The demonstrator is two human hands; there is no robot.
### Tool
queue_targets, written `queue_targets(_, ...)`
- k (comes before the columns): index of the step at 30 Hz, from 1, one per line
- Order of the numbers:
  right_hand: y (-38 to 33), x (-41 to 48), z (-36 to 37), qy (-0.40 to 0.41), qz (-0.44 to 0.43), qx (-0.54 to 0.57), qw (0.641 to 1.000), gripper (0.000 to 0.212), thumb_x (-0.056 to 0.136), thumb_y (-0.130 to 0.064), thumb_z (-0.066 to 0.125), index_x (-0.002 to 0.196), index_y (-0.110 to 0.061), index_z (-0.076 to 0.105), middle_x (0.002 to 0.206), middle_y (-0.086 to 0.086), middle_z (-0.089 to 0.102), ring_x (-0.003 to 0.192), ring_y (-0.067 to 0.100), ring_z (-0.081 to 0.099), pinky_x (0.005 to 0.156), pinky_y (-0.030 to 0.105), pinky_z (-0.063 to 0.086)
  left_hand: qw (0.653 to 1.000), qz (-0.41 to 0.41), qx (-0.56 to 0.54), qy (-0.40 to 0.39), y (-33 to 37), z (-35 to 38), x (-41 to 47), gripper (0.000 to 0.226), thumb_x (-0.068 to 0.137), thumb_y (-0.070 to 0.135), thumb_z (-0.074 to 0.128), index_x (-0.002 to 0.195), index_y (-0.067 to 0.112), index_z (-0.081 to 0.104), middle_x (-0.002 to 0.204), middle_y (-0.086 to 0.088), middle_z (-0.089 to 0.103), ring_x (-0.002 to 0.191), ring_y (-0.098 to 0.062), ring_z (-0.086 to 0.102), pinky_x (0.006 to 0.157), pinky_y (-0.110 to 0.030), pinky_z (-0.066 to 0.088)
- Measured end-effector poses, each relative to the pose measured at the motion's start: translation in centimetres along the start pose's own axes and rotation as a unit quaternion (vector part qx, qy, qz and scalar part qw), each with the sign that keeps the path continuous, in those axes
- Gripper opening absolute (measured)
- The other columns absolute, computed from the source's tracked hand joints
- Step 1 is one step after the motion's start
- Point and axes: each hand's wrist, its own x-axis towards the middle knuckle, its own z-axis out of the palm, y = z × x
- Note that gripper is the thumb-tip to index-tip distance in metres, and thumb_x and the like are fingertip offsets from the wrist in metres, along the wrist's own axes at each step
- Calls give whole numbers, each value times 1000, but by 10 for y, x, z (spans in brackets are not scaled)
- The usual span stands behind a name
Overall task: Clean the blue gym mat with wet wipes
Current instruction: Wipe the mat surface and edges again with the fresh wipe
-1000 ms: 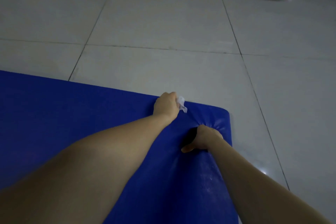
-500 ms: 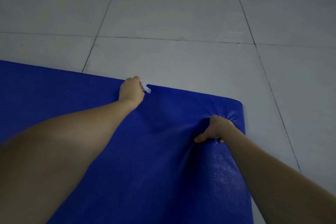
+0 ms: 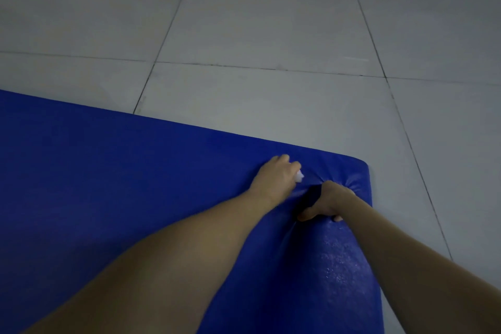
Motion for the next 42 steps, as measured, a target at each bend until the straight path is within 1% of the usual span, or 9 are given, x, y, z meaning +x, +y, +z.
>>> queue_targets(6, 3, -2, 3, 11, 0, 0, 1000, 98, 42, -76, 86, 110, -21, 41, 87, -3, 55, 83, 18, 65, 84, 36, 56, 988, -129, 5, 81, -107, -46, -28, 20, 102, 22, 51, 103, 7, 63, 108, -12, 59, 93, -31, 60, 83, -46, 50)
queue_targets(13, 2, 1, 6, 24, -2, -12, 1000, 93, 44, -76, 86, 106, -21, 43, 89, -3, 59, 90, 22, 67, 94, 40, 52, 912, -359, -131, 147, -129, -57, -32, 28, 104, 32, 48, 94, 9, 60, 92, -7, 72, 81, -23, 72, 71, -40, 58)
queue_targets(18, 3, 0, 6, 30, -2, -13, 999, 95, 41, -78, 85, 105, -21, 43, 89, -3, 61, 93, 24, 68, 94, 40, 49, 945, -282, -141, 90, -62, -37, -29, 18, 90, 18, 61, 77, 11, 52, 73, 4, 59, 64, -13, 60, 48, -27, 38)
queue_targets(21, 2, -1, 5, 28, -2, -17, 999, 94, 43, -77, 84, 106, -19, 44, 90, -2, 63, 92, 23, 68, 90, 38, 49, 985, -134, -106, 25, -12, -17, -30, 9, 87, 8, 55, 86, 14, 62, 79, 2, 60, 81, -26, 64, 61, -38, 48)
queue_targets(24, 0, -1, 1, 11, 3, -18, 1000, 84, 46, -73, 85, 106, -19, 59, 87, 0, 67, 79, 18, 69, 81, 34, 57, 995, -19, -100, -26, 14, 2, -35, 33, 92, 6, 54, 111, 26, 71, 108, 0, 71, 99, -21, 65, 83, -36, 56)
queue_targets(27, 0, 0, -1, -4, 8, 7, 1000, 87, 48, -66, 90, 110, -16, 55, 96, 3, 63, 80, 19, 69, 78, 34, 62, 998, 28, -49, -10, 1, 3, -35, 19, 93, 8, 60, 105, 18, 71, 99, -8, 65, 88, -29, 64, 68, -35, 48)
queue_targets(32, 1, -5, -2, -12, 8, 29, 999, 91, 51, -62, 92, 114, -18, 43, 104, 3, 53, 86, 22, 65, 80, 38, 62, 999, -27, 20, -14, -64, -27, -48, 11, 96, 19, 61, 101, 27, 68, 107, 2, 65, 97, -21, 62, 78, -38, 53)
queue_targets(35, 1, -6, -2, -4, 6, 26, 1000, 90, 49, -64, 92, 110, -18, 45, 100, 3, 55, 83, 22, 66, 79, 39, 62, 990, -122, 68, 34, -121, -48, -70, 19, 95, 12, 58, 83, 26, 57, 96, -1, 61, 90, -26, 63, 65, -35, 48)
queue_targets(42, 1, -10, 3, 39, 6, 2, 999, 87, 44, -75, 86, 99, -19, 48, 86, -1, 60, 80, 18, 62, 74, 35, 51, 951, -283, 69, 105, -129, -49, -84, 23, 98, 17, 58, 118, 5, 58, 119, -15, 56, 103, -30, 56, 79, -37, 47)
